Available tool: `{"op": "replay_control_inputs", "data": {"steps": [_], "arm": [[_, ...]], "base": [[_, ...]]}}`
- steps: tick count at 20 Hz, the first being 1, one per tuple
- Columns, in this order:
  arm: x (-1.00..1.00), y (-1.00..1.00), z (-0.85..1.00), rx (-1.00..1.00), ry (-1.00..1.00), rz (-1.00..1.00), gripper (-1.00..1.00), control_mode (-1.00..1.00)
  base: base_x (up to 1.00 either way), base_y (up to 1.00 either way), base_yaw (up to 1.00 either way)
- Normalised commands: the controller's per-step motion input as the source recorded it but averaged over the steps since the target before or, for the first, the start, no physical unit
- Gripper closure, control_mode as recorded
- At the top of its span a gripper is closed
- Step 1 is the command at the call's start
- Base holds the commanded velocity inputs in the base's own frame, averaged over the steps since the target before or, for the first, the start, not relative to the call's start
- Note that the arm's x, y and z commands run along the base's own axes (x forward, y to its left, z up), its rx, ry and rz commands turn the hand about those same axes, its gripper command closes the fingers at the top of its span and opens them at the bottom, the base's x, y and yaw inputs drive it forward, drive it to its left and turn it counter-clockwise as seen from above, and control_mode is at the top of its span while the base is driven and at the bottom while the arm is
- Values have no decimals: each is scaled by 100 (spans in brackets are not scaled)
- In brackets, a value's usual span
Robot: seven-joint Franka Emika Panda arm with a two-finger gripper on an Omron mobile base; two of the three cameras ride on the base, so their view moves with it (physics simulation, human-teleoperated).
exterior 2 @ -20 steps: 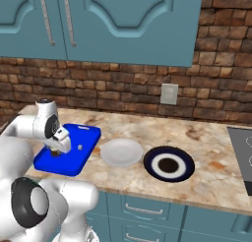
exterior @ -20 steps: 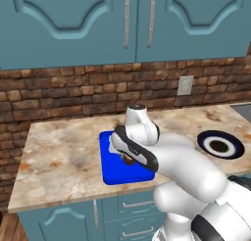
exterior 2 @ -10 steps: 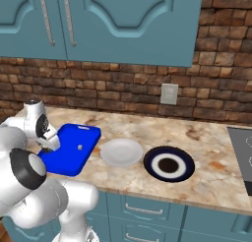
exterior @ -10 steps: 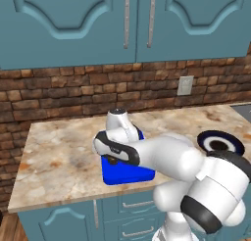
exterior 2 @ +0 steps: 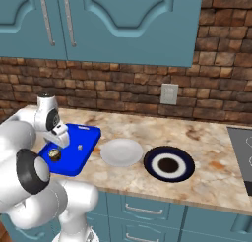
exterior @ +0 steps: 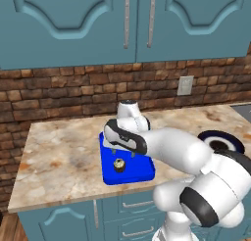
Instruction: Move the dessert items from the plates to the tray.
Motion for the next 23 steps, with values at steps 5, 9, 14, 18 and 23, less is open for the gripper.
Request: {"op": "replay_control_inputs", "data": {"steps": [5, 9, 14, 18, 23], "arm": [[-83, -17, 100, 3, -14, 1, -100, -100], [-100, -45, 100, 9, -36, 2, -100, -100], [-100, -82, 69, 1, -63, 1, -100, -100], [-100, -100, 24, 2, -72, 0, -100, -100], [-100, -100, -72, 2, -31, 0, -100, -100]], "base": [[0, 0, 0], [0, 0, 0], [0, 0, 0], [0, 0, 0], [0, 0, 0]]}}
